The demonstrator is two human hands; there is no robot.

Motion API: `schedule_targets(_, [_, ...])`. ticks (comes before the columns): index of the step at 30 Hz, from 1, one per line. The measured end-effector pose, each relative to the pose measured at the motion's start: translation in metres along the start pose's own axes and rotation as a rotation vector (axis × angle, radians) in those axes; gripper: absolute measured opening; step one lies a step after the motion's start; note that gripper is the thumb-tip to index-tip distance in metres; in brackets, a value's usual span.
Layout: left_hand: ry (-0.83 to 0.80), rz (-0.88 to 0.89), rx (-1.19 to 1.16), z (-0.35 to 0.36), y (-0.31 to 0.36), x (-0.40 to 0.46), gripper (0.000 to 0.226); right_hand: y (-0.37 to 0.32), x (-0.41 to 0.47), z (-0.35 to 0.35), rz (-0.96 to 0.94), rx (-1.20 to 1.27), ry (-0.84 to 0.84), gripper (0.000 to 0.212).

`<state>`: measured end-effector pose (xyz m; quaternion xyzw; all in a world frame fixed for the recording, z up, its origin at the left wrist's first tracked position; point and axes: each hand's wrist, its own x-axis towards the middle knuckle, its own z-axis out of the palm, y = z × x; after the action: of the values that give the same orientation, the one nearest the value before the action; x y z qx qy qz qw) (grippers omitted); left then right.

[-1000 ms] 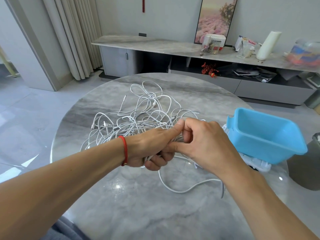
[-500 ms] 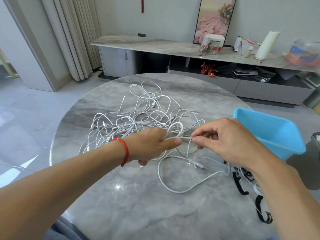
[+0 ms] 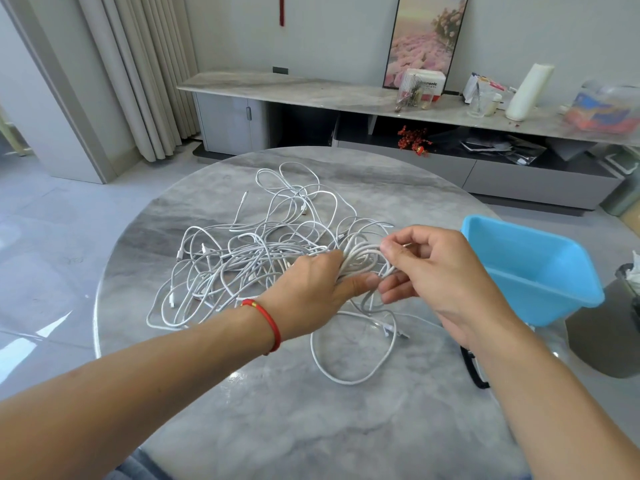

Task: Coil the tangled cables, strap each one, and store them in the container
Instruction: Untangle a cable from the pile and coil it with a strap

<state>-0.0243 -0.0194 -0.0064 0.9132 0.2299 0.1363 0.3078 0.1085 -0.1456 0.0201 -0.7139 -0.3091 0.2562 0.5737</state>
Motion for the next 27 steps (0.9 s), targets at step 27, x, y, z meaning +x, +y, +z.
schedule_targets(27, [-0.046,0.057,-0.365,-0.017,0.001,-0.002,0.033,-0.006,-0.004,0.017,-0.103,0.267,0.050,0.006])
